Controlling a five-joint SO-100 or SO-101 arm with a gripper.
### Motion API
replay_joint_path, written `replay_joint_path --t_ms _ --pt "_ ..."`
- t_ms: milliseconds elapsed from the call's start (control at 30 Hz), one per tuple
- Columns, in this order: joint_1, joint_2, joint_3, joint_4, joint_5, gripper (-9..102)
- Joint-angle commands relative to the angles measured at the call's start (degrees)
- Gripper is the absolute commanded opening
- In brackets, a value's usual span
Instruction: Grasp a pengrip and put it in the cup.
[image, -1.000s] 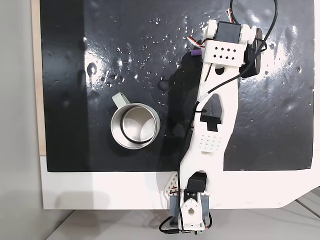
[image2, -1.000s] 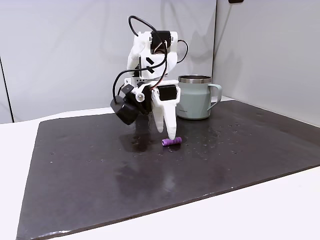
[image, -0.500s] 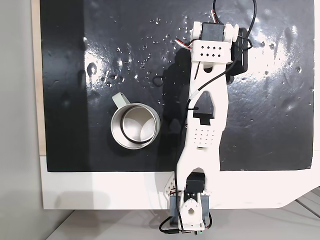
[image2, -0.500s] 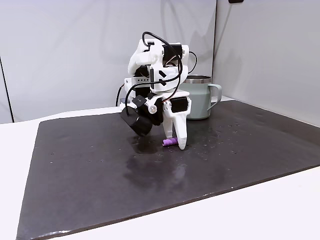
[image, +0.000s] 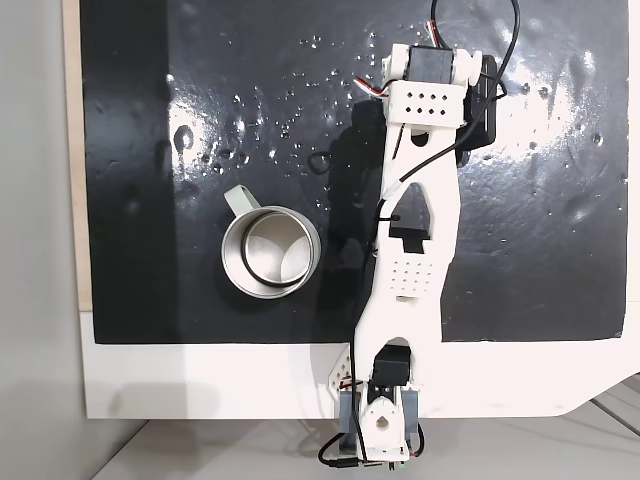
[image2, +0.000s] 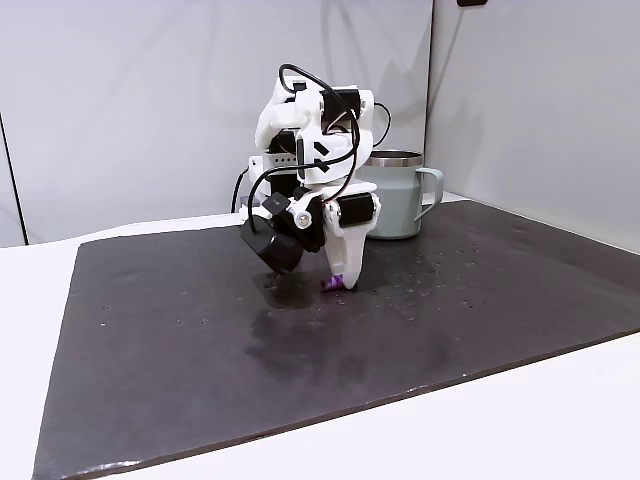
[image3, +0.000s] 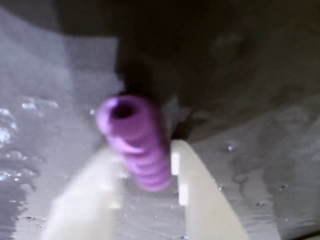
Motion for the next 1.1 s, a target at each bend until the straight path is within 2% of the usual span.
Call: replay_joint_path --t_ms 0,267,733,1067 --pt "1.41 -1.05 0.53 -0.53 0.44 0" --pt "0.44 5.45 0.35 2.72 2.11 0" --pt "-5.01 45.62 18.46 4.92 4.31 0" --pt "-8.53 63.81 19.78 5.01 4.13 0"
